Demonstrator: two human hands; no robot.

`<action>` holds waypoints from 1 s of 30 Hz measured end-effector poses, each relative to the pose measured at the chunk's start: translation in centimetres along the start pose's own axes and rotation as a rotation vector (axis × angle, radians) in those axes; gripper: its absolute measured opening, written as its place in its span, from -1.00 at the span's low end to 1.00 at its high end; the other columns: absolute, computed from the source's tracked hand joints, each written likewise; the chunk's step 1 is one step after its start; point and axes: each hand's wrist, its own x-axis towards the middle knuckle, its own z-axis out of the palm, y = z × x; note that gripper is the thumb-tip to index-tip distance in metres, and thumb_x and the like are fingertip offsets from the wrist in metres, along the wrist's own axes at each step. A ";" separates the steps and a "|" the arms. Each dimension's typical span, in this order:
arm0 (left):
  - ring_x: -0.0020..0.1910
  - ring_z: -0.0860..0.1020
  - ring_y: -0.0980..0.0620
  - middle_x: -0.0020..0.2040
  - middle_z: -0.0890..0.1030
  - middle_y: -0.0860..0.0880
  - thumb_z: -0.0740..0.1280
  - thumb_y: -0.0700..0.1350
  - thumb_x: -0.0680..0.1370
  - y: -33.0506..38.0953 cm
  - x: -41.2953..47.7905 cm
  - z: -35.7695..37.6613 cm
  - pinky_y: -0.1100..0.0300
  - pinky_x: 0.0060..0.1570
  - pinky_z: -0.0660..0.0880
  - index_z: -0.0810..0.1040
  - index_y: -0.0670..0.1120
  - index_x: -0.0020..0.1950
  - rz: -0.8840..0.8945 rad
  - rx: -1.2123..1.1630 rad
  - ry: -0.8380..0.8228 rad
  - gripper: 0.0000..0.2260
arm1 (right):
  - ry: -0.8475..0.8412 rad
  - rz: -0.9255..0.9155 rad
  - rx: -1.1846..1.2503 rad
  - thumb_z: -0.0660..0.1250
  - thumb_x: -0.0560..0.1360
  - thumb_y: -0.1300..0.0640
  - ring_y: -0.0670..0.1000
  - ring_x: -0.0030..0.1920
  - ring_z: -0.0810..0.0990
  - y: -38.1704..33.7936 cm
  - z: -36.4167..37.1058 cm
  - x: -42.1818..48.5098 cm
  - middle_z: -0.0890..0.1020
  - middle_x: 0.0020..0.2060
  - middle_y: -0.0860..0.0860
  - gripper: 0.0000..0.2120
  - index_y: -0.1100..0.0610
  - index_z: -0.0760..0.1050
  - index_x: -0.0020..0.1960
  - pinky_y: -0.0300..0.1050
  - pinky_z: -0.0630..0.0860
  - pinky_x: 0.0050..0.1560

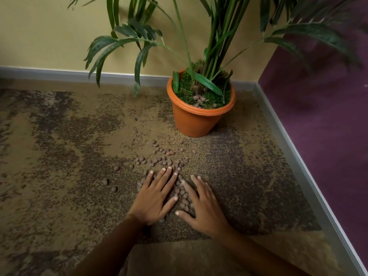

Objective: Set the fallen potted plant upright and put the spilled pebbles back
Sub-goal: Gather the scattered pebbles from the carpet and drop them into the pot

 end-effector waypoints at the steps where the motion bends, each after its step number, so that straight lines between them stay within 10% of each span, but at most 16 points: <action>1: 0.36 0.42 -0.16 0.39 0.43 -0.17 -0.01 0.21 0.53 -0.2 -0.2 0.2 0.00 0.35 0.05 0.41 -0.17 0.40 0.034 -0.017 -0.003 -0.38 | 0.016 -0.026 -0.016 0.09 0.47 -0.33 0.06 0.55 -0.10 -0.1 -0.1 0.3 0.01 0.55 0.06 -0.25 -0.01 -0.01 0.54 -0.04 -0.17 0.48; 8: 0.40 0.38 -0.14 0.43 0.39 -0.18 0.01 0.40 0.42 -0.9 -0.9 0.7 -0.01 0.38 -0.10 0.34 -0.18 0.43 0.202 0.035 -0.069 -0.18 | 0.290 -0.196 -0.142 0.51 0.33 0.03 0.14 0.08 0.65 0.1 -0.9 2.2 0.67 0.02 0.14 -0.62 0.20 0.59 0.05 0.06 0.59 0.11; 14: 0.34 0.46 -0.09 0.38 0.46 -0.15 0.04 0.25 0.47 0.1 0.2 1.3 -0.06 0.36 0.14 0.40 -0.16 0.40 0.164 0.079 0.007 -0.34 | 0.310 -0.191 -0.163 0.35 0.45 0.13 0.11 -0.14 0.65 2.2 -1.8 2.9 0.64 -0.15 0.10 -0.86 0.20 0.57 -0.07 -0.12 0.60 -0.10; 19: 0.41 0.38 -0.14 0.45 0.37 -0.14 0.08 0.15 0.54 1.1 1.7 1.4 -0.16 0.33 0.33 0.29 -0.10 0.47 0.101 0.038 0.003 -0.44 | 0.176 -0.161 -0.009 0.11 0.54 -0.05 0.13 0.01 0.56 4.0 -2.6 1.3 0.59 -0.02 0.13 -0.62 0.22 0.52 0.06 -0.16 0.41 0.06; 23: 0.47 0.26 -0.16 0.51 0.24 -0.15 0.10 0.10 0.59 2.0 3.2 1.5 -0.10 0.42 0.22 0.18 -0.08 0.51 0.105 -0.027 -0.020 -0.48 | 0.148 -0.182 -0.042 0.26 0.51 -0.04 0.19 0.20 0.55 4.0 -2.1 0.5 0.57 0.17 0.19 -0.56 0.25 0.49 0.23 -0.04 0.49 0.21; 26: 0.24 0.55 -0.19 0.29 0.55 -0.19 0.39 0.01 0.47 2.5 4.2 1.6 -0.08 0.13 0.53 0.51 -0.16 0.31 0.113 -0.007 0.078 -0.54 | 0.130 -0.166 -0.041 0.36 0.48 0.02 0.21 0.30 0.49 3.8 -2.2 0.7 0.53 0.25 0.22 -0.54 0.28 0.47 0.27 0.08 0.45 0.27; 30: -0.05 0.66 -0.04 0.06 0.68 -0.06 0.18 0.04 0.51 2.6 5.3 1.5 0.18 -0.15 0.60 0.63 -0.06 0.12 0.122 0.091 0.196 -0.65 | 0.251 -0.237 -0.220 0.53 0.32 0.02 0.13 0.01 0.68 3.8 -2.6 1.6 0.67 -0.01 0.13 -0.63 0.20 0.60 0.04 -0.01 0.61 -0.04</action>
